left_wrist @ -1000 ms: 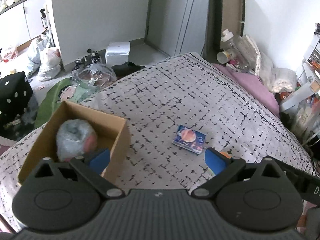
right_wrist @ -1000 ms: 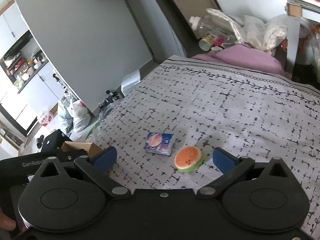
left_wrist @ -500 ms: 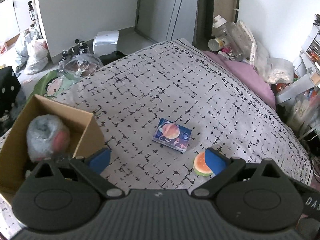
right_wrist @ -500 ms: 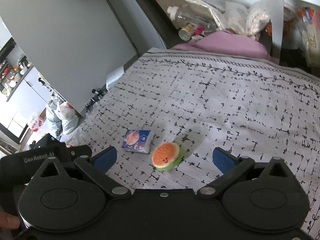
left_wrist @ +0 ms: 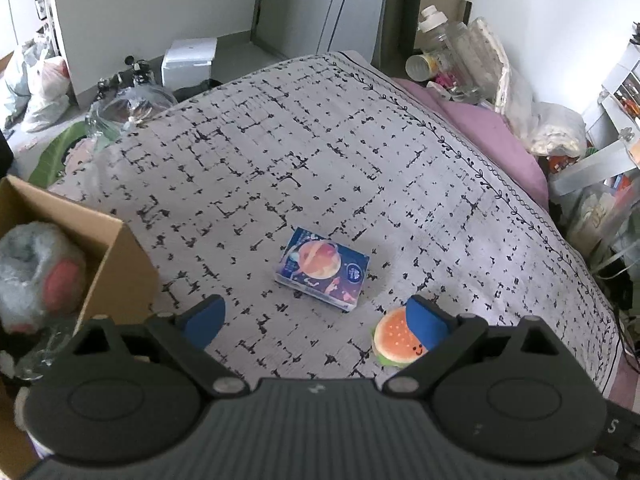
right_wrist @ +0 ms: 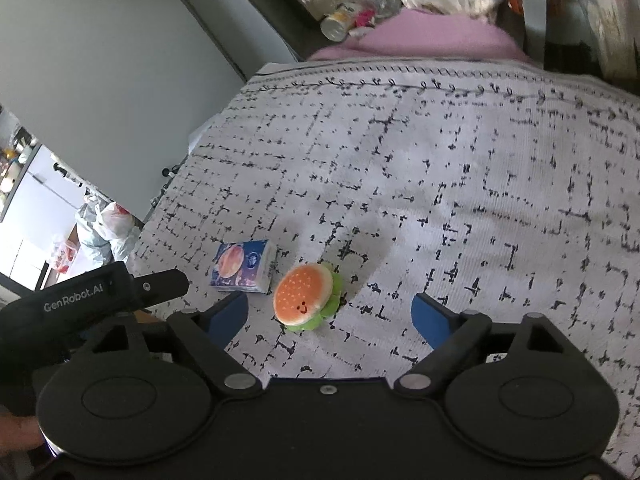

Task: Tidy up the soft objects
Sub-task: 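Move the left gripper to the snack box while the right approaches the burger squishy, then grasp the snack box with the left gripper while the right grasps the burger squishy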

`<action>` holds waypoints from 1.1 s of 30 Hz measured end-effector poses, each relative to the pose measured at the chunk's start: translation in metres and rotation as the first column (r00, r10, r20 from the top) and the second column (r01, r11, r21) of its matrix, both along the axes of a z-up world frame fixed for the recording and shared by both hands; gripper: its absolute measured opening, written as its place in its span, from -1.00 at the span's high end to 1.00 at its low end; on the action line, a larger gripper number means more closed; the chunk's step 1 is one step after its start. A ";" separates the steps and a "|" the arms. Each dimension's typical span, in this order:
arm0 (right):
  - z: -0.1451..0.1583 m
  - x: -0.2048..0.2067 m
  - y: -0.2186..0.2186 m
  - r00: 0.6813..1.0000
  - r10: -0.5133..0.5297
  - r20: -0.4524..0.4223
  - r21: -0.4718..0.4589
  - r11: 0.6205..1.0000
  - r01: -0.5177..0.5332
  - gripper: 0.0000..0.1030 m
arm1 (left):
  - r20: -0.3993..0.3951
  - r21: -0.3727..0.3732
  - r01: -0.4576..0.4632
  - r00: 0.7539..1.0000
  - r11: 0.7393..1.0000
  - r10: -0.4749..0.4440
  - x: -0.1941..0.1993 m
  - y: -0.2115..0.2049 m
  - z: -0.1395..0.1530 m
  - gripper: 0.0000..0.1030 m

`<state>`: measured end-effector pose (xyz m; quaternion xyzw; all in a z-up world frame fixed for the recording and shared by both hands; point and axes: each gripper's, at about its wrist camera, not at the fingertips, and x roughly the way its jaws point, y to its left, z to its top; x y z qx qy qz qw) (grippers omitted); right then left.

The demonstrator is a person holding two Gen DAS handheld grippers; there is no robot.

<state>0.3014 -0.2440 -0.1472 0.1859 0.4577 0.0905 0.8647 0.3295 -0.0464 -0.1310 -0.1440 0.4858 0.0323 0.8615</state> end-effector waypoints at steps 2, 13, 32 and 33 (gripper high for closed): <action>-0.007 0.006 0.000 1.000 -0.009 -0.024 0.020 1.000 0.010 -0.55 | -0.005 -0.008 0.004 1.000 1.000 -0.004 0.005 0.000 -0.005 -0.88; -0.036 0.033 0.018 0.997 -0.045 -0.058 0.052 0.997 0.048 -0.52 | -0.037 -0.052 0.011 0.999 0.999 -0.013 0.044 0.005 -0.039 -0.87; -0.054 0.046 0.048 0.998 0.010 -0.068 -0.076 0.997 -0.015 0.34 | -0.105 -0.013 0.038 0.994 0.999 -0.039 0.087 -0.001 -0.086 -0.92; -0.053 0.045 0.048 0.998 0.007 -0.068 -0.074 0.997 -0.012 0.35 | -0.106 -0.007 0.043 0.993 0.999 -0.043 0.088 -0.002 -0.087 -0.92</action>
